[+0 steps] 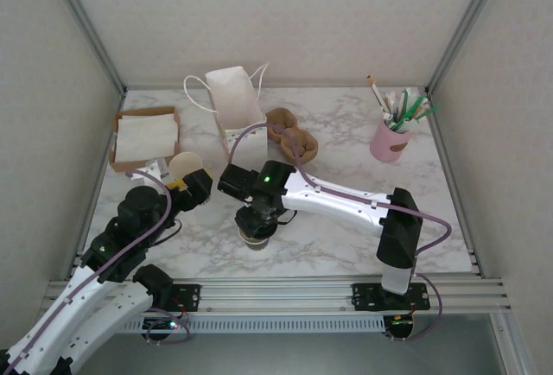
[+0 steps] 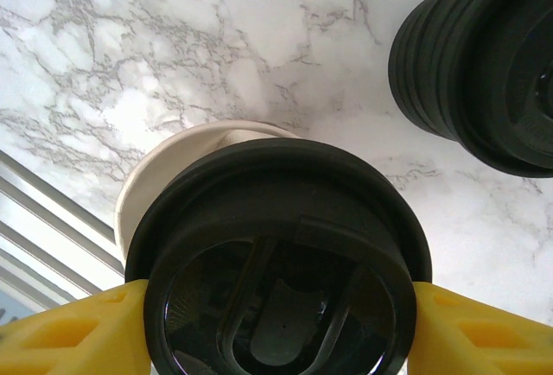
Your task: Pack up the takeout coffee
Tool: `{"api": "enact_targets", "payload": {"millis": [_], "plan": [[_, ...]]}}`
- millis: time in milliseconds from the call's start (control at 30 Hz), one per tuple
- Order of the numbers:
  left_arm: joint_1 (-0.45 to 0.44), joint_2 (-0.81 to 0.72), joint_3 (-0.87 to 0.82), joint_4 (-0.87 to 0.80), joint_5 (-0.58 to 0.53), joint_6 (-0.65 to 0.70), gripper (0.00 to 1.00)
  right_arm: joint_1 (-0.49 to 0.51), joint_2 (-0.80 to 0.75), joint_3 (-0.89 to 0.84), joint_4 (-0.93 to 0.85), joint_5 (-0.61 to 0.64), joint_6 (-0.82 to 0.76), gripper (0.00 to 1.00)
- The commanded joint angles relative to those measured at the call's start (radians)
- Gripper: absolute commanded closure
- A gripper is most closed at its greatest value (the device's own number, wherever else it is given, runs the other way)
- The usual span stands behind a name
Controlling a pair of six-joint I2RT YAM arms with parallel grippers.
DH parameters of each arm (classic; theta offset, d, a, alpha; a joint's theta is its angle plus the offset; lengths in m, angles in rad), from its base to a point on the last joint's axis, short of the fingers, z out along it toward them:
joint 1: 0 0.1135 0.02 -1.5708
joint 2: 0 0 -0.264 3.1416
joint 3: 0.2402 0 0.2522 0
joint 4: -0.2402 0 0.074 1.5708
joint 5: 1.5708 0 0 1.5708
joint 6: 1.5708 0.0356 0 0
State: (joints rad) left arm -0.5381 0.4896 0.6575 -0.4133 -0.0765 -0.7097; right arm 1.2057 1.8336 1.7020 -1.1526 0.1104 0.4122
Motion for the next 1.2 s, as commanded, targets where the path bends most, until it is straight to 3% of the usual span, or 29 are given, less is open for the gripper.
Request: {"api": "enact_targets", "payload": {"millis": [0,1167], "plan": [[-0.005,-0.013,-0.012,-0.008,-0.025,0.006,0.00,0.017,0.024,0.048,-0.034,0.007,-0.015,0.34],[-0.005,-0.013,-0.025,0.003,-0.020,0.004,0.00,0.043,0.095,0.079,-0.028,-0.014,-0.025,0.34]]}}
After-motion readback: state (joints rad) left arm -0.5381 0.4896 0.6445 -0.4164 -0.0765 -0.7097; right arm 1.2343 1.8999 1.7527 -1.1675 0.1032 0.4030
